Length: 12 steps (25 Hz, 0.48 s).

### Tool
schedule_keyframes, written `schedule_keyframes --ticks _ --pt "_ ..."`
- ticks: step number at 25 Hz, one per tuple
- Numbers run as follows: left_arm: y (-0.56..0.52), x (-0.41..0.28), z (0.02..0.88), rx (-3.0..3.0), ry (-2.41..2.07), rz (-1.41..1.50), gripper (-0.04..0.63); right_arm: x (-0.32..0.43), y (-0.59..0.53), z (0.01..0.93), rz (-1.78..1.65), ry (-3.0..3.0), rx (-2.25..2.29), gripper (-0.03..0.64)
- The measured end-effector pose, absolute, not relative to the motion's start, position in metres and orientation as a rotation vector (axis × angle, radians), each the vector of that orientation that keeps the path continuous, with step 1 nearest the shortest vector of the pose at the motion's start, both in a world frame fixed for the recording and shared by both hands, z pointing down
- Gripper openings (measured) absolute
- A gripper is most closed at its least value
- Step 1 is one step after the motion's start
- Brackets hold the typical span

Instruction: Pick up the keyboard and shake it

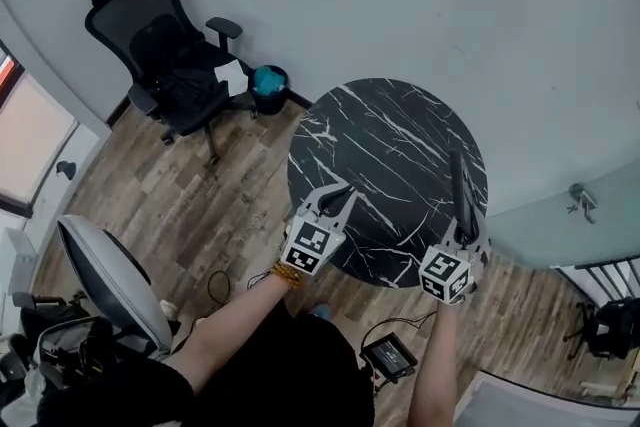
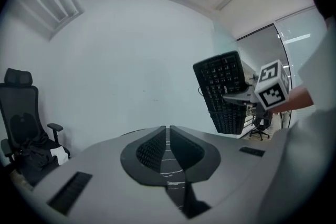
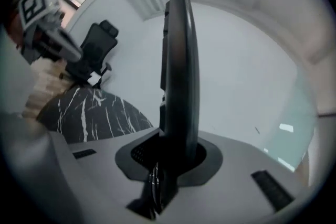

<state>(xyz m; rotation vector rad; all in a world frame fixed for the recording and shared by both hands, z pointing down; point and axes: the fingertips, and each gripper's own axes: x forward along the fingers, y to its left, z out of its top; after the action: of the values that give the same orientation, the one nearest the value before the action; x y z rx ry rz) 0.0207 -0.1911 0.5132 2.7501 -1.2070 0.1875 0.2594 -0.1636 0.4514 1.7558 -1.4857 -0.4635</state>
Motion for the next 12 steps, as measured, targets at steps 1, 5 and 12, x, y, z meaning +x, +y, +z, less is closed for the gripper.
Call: schedule_keyframes --ticks 1,5,12 --pt "-0.193 0.017 0.517 2.74 -1.221 0.183 0.032 0.252 -0.167 0.469 -0.498 -1.454 1.674 0.081" --pt "-0.195 -0.003 0.535 2.708 -1.284 0.176 0.032 0.218 -0.168 0.546 -0.547 -1.42 1.428 0.081" --pt "-0.186 -0.043 0.547 2.61 -1.392 0.185 0.032 0.171 -0.147 0.598 -0.468 -1.533 1.288 0.087"
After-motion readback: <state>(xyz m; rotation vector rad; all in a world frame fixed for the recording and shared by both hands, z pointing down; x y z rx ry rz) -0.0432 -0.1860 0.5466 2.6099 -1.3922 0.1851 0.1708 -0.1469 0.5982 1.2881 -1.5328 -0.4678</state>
